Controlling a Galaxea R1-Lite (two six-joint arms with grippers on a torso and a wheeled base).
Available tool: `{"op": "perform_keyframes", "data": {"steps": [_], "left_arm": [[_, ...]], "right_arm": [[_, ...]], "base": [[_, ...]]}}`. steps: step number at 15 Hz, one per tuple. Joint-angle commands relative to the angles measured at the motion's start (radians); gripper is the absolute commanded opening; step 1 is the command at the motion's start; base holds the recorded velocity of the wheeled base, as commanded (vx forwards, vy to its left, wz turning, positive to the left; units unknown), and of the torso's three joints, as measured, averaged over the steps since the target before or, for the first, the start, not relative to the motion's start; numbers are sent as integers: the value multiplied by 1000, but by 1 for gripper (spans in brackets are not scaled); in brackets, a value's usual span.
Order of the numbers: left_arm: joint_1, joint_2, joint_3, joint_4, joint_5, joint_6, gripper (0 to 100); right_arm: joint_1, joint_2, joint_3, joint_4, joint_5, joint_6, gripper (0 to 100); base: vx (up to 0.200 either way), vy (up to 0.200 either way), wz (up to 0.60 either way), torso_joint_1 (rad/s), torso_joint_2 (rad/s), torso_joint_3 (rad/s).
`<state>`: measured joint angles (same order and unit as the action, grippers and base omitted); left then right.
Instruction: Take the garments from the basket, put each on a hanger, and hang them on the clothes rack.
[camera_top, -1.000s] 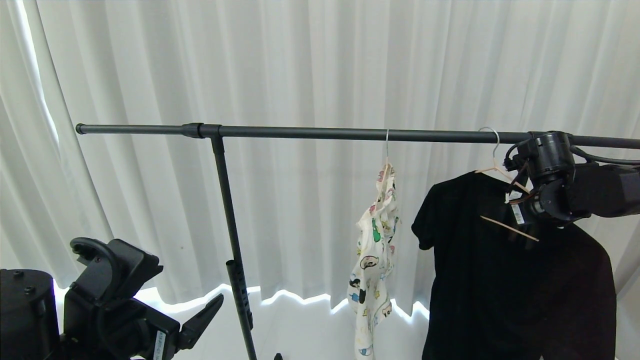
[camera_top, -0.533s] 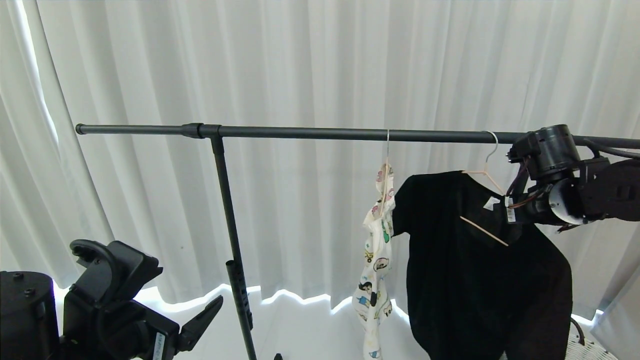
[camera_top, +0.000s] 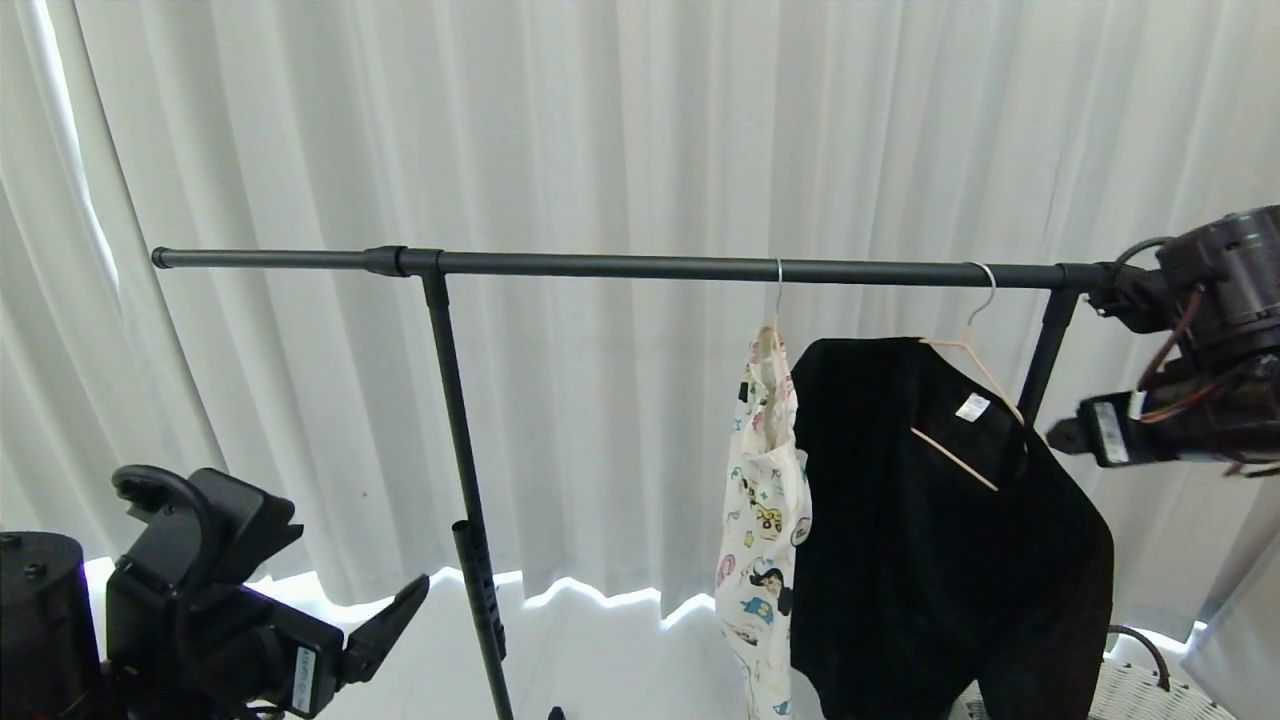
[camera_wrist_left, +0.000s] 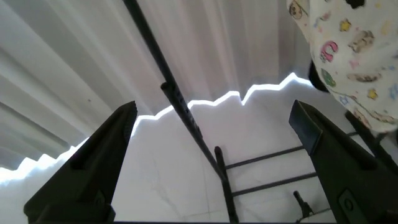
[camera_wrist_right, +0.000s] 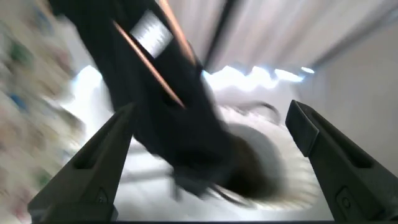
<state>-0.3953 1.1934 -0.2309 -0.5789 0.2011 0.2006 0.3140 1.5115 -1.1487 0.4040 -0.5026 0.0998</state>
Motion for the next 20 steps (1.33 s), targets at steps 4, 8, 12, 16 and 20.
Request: {"op": "perform_keyframes", "data": {"steps": [4,8,12,16,20], "left_arm": [[224,0,-77,-1,12,3,100],[352,0,-68,-1,37,3,100],[355,0,-67,-1,47,3,100],[355,0,-65,-1,47,2,100],[351,-8,-65,-1,47,2,100]], "right_arm": [[-248,-203,-20,210,-19,-180,100],[-296,-203,-9,206,-27,-218,100],[-296,-197,-8,151,-27,-216,100],[-297,-198,-8,128,-25,-216,100],[-297,-198,-8,113,-25,-216,100]], "base": [[0,0,0,0,0,0],[0,0,0,0,0,0],[-200,0,0,11,6,2],[-200,0,0,-2,-2,4],[-200,0,0,2,6,1]]}}
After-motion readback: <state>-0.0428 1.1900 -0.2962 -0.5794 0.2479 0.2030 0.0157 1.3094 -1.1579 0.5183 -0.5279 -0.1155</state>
